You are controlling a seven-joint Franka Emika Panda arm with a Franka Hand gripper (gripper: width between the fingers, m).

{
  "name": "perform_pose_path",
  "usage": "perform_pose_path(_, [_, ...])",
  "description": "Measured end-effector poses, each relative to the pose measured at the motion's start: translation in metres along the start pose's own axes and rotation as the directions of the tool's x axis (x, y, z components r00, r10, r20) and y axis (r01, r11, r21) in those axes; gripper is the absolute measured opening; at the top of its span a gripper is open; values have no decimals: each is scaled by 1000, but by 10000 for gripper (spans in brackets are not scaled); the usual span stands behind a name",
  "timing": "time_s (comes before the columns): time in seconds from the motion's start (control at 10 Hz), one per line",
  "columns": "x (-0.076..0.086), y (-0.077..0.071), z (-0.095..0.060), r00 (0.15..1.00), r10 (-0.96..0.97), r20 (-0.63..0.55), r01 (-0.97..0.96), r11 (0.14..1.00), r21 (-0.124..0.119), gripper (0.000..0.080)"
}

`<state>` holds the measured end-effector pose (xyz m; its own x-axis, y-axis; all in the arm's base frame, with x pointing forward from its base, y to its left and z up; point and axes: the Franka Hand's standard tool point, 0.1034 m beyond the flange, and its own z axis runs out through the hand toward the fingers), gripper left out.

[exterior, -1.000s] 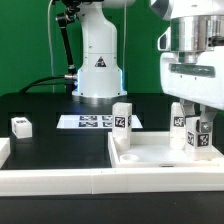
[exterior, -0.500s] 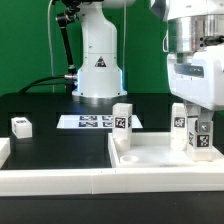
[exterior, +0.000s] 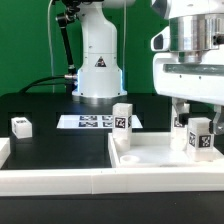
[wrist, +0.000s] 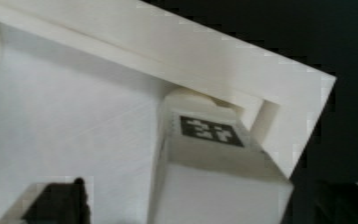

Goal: Assemble square table

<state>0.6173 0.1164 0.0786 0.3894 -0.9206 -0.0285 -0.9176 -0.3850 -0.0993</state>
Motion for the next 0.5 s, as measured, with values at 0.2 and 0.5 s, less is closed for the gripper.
perform_pose_path(0.2, [0, 0, 0, 985, -171, 0, 171, 985, -1, 646])
perform_pose_path(0.5, [-6, 0, 3, 895, -447, -16, 447, 895, 1, 649])
